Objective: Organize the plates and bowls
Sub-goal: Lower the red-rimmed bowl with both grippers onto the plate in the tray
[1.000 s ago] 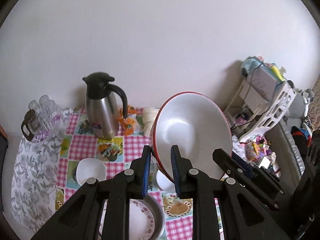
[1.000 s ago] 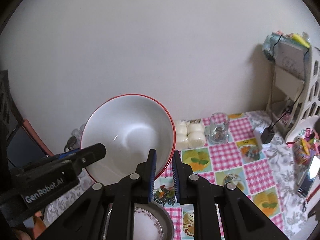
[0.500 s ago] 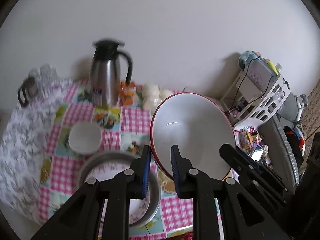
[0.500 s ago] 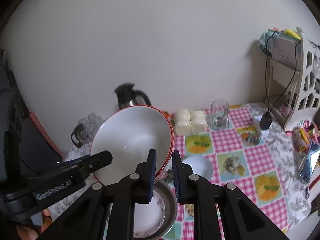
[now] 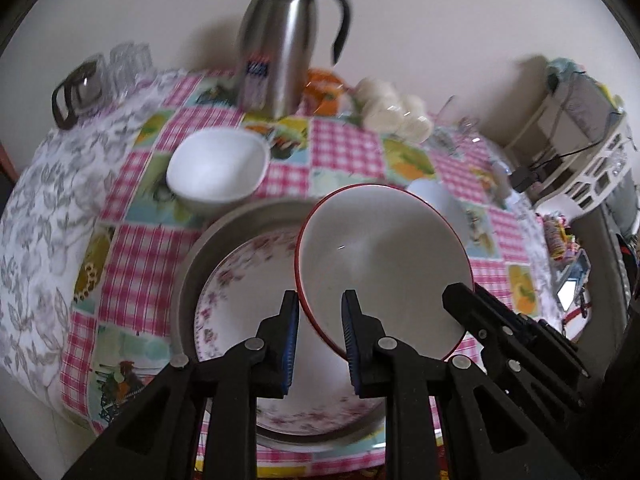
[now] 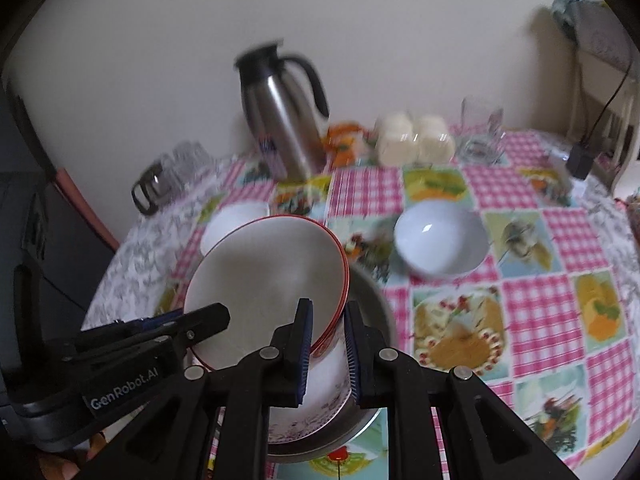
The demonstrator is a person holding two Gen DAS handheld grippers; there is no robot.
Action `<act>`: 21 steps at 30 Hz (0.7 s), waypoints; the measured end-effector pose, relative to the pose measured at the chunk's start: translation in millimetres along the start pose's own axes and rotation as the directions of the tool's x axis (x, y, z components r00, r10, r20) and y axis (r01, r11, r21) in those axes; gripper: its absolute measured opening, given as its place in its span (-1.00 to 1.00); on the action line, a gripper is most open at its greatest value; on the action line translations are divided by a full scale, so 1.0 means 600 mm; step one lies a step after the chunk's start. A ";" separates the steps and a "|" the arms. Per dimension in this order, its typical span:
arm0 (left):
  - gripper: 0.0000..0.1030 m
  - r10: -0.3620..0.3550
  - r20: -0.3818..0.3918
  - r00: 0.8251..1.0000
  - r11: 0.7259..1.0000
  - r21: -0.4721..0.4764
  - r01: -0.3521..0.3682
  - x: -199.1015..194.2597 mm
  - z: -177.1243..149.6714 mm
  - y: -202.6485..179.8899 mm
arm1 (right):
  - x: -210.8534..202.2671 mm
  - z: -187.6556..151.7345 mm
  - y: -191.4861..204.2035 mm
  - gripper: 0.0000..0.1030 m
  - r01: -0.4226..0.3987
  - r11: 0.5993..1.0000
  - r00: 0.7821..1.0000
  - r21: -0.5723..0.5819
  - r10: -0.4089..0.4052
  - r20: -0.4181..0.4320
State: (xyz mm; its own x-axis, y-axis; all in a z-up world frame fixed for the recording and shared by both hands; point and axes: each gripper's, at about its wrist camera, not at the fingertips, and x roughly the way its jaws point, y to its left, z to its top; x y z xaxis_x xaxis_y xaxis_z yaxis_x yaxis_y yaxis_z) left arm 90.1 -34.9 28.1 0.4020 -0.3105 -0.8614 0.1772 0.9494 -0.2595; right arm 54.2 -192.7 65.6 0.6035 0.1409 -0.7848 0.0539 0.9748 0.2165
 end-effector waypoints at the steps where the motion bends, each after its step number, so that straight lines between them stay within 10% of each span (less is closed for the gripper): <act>1: -0.60 0.001 -0.010 1.000 1.000 -0.009 -0.001 0.011 -0.002 0.008 | 0.017 -0.007 0.000 -0.67 -0.010 1.000 1.000 0.004 0.010 -0.018; 21: -0.59 -0.030 -0.081 0.996 0.997 -0.078 0.024 0.060 -0.016 0.049 | 0.080 -0.033 0.004 -0.67 -0.010 1.000 0.996 0.009 0.011 -0.087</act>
State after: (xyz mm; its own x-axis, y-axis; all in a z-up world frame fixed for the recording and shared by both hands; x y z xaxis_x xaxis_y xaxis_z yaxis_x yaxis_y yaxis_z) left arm 101.2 -17.7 -14.5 0.3220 -0.3339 -0.8859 0.1158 0.9426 -0.3132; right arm 67.6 -180.1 17.3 0.5325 0.1661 -0.8300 0.0545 0.9718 0.2294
